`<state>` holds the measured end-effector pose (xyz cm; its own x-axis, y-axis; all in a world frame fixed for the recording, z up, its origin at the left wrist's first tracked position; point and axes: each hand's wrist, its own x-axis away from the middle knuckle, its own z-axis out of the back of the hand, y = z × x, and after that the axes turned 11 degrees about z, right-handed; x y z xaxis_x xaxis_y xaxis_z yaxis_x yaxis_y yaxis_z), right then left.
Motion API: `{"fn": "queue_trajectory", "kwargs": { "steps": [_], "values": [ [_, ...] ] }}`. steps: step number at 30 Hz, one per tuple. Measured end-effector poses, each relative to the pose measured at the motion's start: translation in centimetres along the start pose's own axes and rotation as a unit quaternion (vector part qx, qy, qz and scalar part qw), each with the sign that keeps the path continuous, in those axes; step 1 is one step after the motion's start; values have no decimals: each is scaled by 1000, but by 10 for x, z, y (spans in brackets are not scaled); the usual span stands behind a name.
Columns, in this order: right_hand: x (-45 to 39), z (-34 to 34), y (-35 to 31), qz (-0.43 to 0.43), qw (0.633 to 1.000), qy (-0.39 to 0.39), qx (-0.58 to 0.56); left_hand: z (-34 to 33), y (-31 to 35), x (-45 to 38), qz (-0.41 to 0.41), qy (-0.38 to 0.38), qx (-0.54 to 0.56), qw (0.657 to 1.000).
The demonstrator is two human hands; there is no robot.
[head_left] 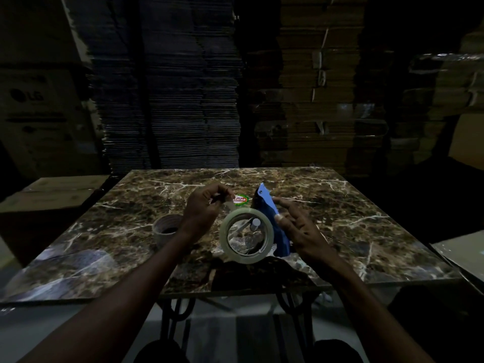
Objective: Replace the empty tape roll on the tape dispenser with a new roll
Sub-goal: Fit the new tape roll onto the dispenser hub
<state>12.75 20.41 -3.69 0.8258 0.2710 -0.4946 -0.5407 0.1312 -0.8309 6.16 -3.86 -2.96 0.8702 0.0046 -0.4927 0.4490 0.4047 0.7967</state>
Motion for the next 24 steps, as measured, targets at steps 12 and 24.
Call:
{"fn": "queue_trajectory", "kwargs": {
  "steps": [12, 24],
  "values": [
    [8, -3, -3, -11, 998, -30, -45, 3, 7, -8, -5, 50, 46, 998],
    [18, -4, 3, -2, 998, -60, -20, 7, 18, -6, -9, 38, 63, 997]
  ]
}}
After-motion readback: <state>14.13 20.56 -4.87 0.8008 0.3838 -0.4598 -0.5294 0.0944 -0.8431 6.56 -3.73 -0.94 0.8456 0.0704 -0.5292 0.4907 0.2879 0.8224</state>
